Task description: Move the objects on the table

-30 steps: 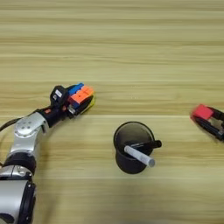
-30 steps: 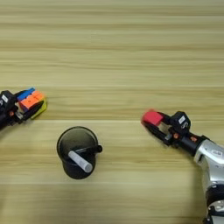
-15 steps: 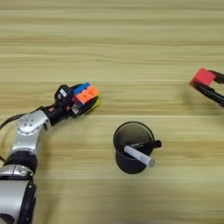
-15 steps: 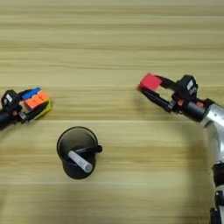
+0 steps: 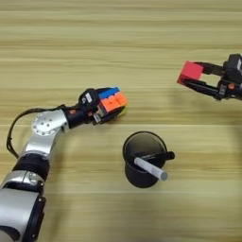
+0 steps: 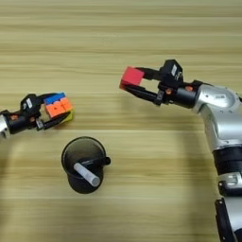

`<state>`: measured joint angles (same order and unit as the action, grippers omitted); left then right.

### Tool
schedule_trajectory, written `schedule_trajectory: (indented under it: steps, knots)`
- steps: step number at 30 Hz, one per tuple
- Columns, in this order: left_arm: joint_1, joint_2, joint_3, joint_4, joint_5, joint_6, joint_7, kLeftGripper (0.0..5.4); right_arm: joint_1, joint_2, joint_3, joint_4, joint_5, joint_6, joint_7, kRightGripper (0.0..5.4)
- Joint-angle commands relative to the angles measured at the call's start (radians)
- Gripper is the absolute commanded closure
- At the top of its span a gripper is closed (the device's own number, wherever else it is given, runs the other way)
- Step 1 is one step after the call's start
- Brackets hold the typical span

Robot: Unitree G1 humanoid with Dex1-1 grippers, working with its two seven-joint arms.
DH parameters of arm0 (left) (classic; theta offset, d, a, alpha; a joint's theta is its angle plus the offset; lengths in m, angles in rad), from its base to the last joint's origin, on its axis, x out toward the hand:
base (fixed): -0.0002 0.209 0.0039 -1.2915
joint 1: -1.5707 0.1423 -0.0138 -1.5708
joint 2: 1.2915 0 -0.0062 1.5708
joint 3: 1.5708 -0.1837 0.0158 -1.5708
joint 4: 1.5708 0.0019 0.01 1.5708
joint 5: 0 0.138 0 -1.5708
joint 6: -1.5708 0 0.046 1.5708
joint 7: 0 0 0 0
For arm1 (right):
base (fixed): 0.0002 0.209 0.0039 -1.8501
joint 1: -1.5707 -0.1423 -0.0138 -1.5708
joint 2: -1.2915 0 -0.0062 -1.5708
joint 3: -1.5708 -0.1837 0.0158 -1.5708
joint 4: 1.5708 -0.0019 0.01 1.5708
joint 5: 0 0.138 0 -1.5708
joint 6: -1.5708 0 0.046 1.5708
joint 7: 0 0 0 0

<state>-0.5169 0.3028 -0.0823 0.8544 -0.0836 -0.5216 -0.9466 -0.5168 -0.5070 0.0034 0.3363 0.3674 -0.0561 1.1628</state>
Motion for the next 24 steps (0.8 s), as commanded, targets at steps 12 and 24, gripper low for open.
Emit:
schedule_trajectory:
  steps: [12,24]
  knots:
    - [-0.121,-0.087,-0.104,-0.021,0.042,0.006,-0.049,2.11,-0.063,0.060,0.055,-0.001,-0.033,0.005,0.003,3.15]
    - [-0.142,-0.151,-0.134,-0.027,0.029,0.040,-0.099,2.11,-0.051,0.109,0.115,-0.027,-0.047,0.015,0.010,3.15]
